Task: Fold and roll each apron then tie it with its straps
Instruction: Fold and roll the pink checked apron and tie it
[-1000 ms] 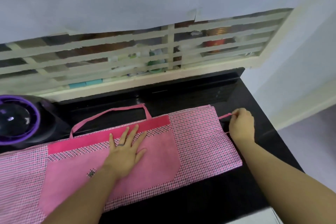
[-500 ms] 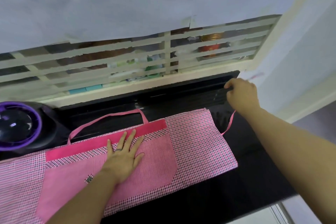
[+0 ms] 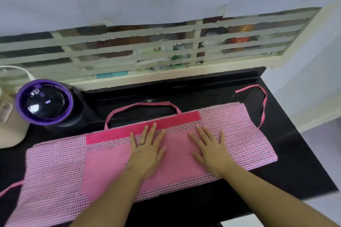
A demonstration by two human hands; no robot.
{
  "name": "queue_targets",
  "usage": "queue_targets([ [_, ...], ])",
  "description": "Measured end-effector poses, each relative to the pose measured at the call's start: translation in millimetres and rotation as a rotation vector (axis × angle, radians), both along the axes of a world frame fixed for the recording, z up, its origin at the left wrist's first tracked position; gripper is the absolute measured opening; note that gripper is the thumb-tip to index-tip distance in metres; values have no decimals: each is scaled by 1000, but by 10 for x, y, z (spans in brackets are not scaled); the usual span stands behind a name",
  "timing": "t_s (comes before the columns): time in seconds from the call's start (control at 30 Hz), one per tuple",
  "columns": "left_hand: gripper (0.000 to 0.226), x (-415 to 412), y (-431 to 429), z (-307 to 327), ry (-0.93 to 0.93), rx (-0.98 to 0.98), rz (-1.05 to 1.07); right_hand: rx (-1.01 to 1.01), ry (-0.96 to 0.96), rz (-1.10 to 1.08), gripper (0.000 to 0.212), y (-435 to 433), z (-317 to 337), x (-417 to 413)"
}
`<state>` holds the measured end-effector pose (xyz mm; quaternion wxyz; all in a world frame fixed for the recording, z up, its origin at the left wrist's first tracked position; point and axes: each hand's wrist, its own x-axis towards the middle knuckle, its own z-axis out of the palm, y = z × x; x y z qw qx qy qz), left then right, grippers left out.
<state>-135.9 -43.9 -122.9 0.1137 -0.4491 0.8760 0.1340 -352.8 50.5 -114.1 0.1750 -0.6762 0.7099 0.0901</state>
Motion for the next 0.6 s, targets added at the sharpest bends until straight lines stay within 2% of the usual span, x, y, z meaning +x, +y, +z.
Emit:
queue_targets([
  [0.1, 96, 433, 84, -11, 27, -18, 55, -5, 103, -110, 83, 17, 49, -130],
  [0.17, 84, 709, 184, -15, 54, -43, 116, -115, 105, -177, 66, -54, 121, 52],
  [0.27, 79, 1000, 366, 44, 76, -25, 181, -313, 34, -70, 52, -176, 166, 726],
  [0.37, 70, 1217, 527, 114, 148, -3, 170, -188, -119, 111, 57, -190, 59, 1418],
  [0.43, 51, 1408, 579, 152, 279, -70, 195, -156, -104, 177, 58, -139, 5, 1557],
  [0.5, 42, 1695, 600, 161, 376, -170, 295, -198, -13, 160, 50, -126, -13, 1491],
  [0.6, 31, 2113, 590, 196, 409, -293, 566, -223, 36, -9, 46, -213, 79, 1395],
])
